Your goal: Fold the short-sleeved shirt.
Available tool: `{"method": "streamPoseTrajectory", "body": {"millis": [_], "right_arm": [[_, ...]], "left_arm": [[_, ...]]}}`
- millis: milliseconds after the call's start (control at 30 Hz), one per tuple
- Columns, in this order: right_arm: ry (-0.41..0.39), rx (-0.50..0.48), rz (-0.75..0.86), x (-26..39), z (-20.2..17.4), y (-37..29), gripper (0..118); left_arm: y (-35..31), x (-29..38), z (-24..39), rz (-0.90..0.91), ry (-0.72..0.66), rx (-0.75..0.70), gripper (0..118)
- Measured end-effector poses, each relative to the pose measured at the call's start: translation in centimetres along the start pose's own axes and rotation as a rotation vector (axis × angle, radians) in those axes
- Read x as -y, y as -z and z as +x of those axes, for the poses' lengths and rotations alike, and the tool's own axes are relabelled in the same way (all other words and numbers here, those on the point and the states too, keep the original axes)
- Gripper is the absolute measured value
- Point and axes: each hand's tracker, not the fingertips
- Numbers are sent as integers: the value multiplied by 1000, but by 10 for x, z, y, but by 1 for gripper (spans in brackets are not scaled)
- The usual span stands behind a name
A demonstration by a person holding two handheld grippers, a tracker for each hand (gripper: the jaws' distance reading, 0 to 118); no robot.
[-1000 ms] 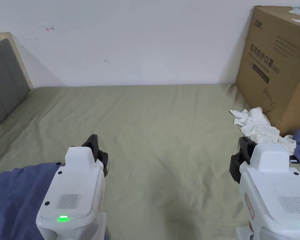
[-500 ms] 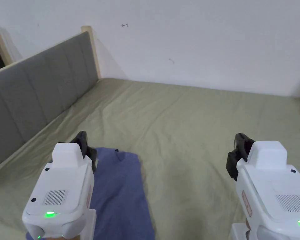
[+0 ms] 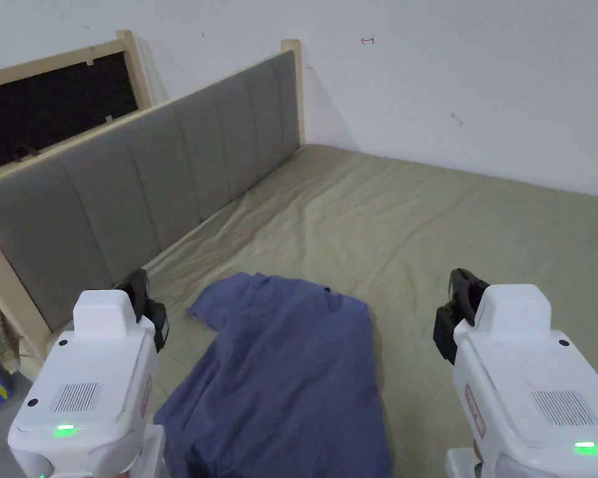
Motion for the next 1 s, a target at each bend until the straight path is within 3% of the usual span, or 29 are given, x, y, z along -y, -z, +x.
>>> {"method": "streamPoseTrajectory", "body": {"millis": [333, 567, 667, 700, 733, 767, 833, 1000], "right_arm": [[-22, 57, -13, 7, 26, 5, 0], [-33, 128, -45, 14, 57, 6, 0], [-44, 168, -59, 17, 68, 4, 0], [-47, 183, -64, 18, 72, 4, 0], [-50, 198, -72, 20, 76, 3, 0], [-49, 211, -81, 22, 81, 2, 0], [-39, 238, -96, 27, 91, 1, 0], [-40, 281, -139, 37, 104, -3, 0]], "left_arm": [[58, 19, 29, -193, -33, 168, 0], [126, 51, 89, -461, -44, 319, 0], [155, 72, 116, -616, -40, 365, 9], [163, 79, 125, -668, -23, 368, 23], [171, 87, 135, -728, 6, 376, 45], [177, 97, 143, -751, 20, 378, 76], [183, 115, 158, -833, 62, 378, 103], [200, 164, 182, -1001, 94, 378, 106]]}}
